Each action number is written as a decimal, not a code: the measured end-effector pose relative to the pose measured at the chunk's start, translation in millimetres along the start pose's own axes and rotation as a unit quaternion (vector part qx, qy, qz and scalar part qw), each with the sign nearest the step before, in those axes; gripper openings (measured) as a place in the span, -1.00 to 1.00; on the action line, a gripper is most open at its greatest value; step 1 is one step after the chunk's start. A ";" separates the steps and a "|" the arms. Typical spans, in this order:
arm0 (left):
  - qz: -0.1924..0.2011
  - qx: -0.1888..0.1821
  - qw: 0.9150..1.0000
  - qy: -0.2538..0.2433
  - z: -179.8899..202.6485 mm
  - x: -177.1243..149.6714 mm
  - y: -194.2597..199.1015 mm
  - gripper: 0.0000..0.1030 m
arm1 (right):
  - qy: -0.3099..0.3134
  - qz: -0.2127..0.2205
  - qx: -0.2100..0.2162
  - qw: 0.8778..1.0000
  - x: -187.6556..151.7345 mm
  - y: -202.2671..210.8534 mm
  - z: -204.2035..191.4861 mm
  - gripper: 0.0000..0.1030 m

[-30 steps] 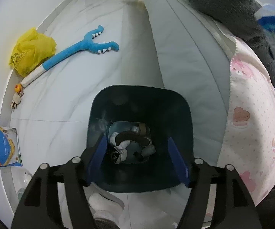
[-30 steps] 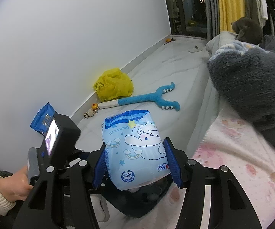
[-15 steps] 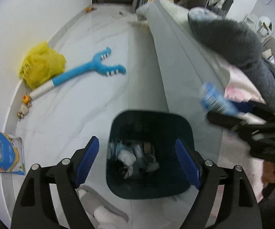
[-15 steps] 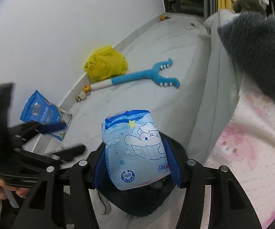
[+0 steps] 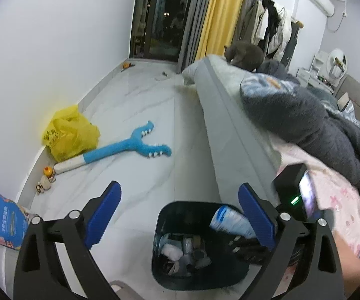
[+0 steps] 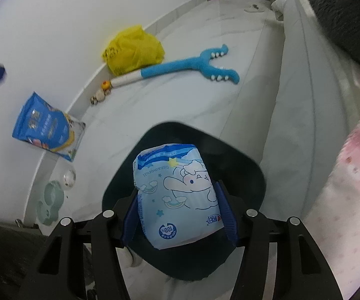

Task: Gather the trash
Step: 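Open both grippers over the bin to drop the diaper pack and curved piece, then move both grippers back over the bed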

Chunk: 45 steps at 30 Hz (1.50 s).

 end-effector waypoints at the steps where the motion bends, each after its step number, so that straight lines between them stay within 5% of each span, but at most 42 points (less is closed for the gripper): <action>1: 0.007 0.002 1.000 0.001 0.1 2.8 2.8 0.87 | 0.001 -0.003 -0.002 1.000 -2.1 -1.3 -0.6 0.14; 10: 0.082 0.008 0.997 -0.006 15.4 24.2 41.0 0.93 | 0.020 0.002 -0.018 1.000 -17.5 4.9 -8.3 0.56; 19: 0.127 0.009 0.991 -0.027 45.6 30.2 66.8 0.93 | 0.044 0.104 -0.044 0.993 -20.3 83.9 -11.8 0.67; 32: 0.116 -0.013 0.993 -0.020 85.6 5.9 72.1 0.94 | -0.017 0.266 -0.135 0.954 -77.2 236.2 41.4 0.91; 45: 0.122 -0.009 0.990 -0.074 118.3 -32.1 97.6 0.94 | -0.062 0.332 -0.169 0.926 -161.3 317.3 80.1 0.93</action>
Point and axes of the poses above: each gripper's, at about its wrist camera, not at the fingertips, and y roughly against the way its jaws point, z to its right, x to its top, the point moved 6 cm from there along -y, roughly the way its jaws point, and after that the axes turned 10 degrees about x, right-handed, at the moved point
